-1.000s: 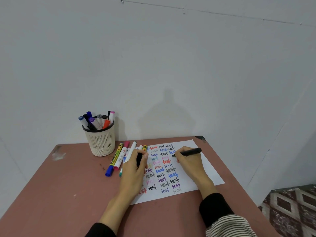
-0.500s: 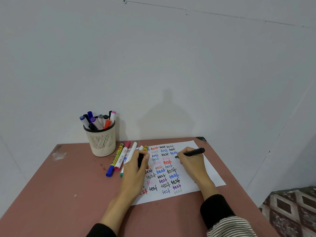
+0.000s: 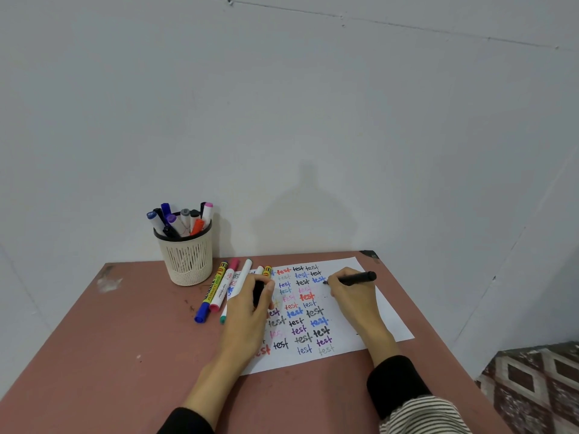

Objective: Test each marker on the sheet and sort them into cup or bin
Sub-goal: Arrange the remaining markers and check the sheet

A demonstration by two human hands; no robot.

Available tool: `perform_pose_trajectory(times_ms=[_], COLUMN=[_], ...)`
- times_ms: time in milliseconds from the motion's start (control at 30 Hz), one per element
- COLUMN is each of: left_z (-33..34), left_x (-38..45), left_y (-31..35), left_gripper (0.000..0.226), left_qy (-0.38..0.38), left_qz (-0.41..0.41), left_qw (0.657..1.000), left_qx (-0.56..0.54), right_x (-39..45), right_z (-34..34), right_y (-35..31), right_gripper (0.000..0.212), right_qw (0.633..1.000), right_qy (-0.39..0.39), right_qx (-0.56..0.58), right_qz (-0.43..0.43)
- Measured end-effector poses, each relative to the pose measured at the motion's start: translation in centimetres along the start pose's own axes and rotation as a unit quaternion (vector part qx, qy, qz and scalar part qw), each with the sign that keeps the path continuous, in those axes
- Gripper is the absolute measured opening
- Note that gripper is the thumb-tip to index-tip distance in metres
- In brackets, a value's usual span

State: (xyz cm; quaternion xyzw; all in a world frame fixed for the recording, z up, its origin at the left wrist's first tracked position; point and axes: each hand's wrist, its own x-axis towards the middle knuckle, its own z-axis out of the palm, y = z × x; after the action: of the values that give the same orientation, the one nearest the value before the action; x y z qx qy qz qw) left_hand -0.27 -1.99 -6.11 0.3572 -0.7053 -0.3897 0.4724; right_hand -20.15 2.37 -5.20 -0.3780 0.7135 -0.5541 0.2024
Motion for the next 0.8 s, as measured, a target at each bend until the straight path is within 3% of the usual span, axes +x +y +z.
perform_pose_trajectory(times_ms=[400,500,667,800], left_z=[0.0,-0.2,-1.3,-2.0], left_x=[0.1,0.1,0.2,0.1], left_y=[0.0,0.2,1.5,1.5], left_gripper=[0.011,0.010,0.013,0.046], left_qy=[0.003,0.000,0.020,0.003], left_qz=[-0.007,-0.007,0.018,-0.017], left_qw=[1.000,1.000,1.000,1.000], left_qx=[-0.003,-0.003,-0.002,0.008], right_x=[-0.3,-0.6,-1.8,-2.6], right_z=[-0.1,-0.1,0.2,1.2], right_y=[-0.3,-0.7,-1.6,-2.5], right_gripper=[0.015,0.004,0.006,0.015], right_qw=[1.000,1.000,0.996,0.984], right_qy=[0.009,0.023,0.028,-0.038], right_qx=[-0.003,-0.008,0.037,0.170], right_qz=[0.011,-0.009,-0.070,-0.032])
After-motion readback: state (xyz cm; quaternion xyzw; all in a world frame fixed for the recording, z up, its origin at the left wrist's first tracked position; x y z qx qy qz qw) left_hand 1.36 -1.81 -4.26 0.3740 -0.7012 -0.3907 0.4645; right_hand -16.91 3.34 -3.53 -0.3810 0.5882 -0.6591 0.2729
